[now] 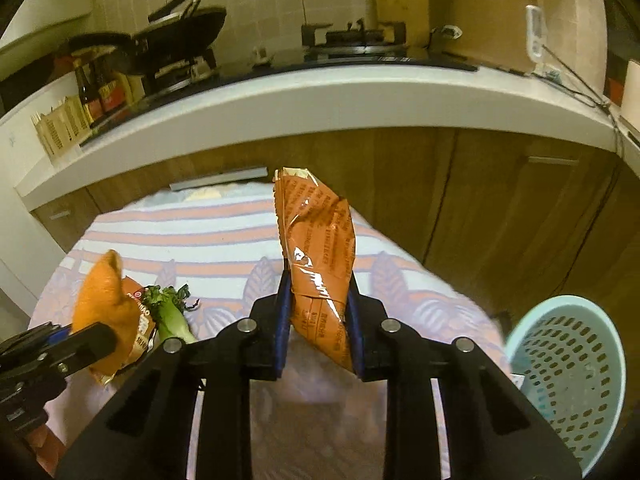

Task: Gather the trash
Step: 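Grasp the large orange peel with the left tool while the right tool grasps the orange wrapper, then carry the peel and wrapper over the basket and open both tools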

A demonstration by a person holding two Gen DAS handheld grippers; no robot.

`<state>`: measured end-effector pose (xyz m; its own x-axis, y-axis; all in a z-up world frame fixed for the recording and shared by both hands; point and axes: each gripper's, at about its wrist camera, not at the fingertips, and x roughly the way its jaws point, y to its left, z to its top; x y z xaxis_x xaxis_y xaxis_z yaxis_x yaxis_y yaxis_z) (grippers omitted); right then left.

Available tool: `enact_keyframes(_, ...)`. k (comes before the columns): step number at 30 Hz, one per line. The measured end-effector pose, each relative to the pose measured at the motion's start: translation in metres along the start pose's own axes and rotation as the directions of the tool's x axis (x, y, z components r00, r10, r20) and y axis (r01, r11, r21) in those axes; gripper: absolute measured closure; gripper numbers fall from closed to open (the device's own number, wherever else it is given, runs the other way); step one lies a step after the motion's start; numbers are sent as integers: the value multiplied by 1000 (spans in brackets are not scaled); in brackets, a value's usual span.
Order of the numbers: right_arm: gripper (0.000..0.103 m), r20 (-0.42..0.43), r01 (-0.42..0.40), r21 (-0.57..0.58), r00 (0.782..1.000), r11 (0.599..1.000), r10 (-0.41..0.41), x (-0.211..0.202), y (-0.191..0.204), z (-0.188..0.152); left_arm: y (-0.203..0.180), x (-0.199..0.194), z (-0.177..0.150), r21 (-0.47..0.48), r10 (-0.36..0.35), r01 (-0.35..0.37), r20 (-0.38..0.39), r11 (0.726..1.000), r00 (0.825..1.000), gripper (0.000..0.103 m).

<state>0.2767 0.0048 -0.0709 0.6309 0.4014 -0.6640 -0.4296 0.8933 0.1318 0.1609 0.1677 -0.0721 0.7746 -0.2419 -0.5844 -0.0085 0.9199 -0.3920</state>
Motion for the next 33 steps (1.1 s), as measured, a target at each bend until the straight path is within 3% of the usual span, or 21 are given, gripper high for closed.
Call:
enact_keyframes(16,81,80,109,103,990,989,-117,-90,-93,-21,-103,22,7,145,-88,94,-45,985,995,81)
enact_keyframes(33,81,34,177,236,981,956,-190,-115,-184,-64,-205,92,-7,238,-161,198,-165,951,973,80)
